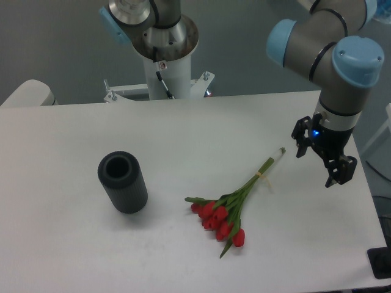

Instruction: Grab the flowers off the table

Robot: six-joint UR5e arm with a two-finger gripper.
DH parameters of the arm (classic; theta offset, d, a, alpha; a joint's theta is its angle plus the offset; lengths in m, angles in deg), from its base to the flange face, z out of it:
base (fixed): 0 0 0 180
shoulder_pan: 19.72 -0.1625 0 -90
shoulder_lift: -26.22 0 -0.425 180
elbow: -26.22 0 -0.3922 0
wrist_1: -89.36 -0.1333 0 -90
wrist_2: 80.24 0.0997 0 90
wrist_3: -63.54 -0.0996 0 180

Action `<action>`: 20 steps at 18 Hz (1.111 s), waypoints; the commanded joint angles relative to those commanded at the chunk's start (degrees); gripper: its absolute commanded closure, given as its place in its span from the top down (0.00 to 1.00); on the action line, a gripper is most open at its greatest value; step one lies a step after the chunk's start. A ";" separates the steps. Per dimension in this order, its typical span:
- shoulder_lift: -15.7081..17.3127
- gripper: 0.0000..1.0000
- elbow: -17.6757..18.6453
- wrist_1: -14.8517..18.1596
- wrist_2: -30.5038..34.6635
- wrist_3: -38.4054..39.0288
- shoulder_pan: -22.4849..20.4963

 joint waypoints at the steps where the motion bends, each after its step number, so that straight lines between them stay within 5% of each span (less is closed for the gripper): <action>1: 0.00 1.00 0.17 -0.17 0.00 0.00 0.09; 14: 0.79 1.00 3.95 -0.35 0.00 6.58 0.18; 20: 1.14 1.00 9.74 -0.96 0.00 14.58 1.05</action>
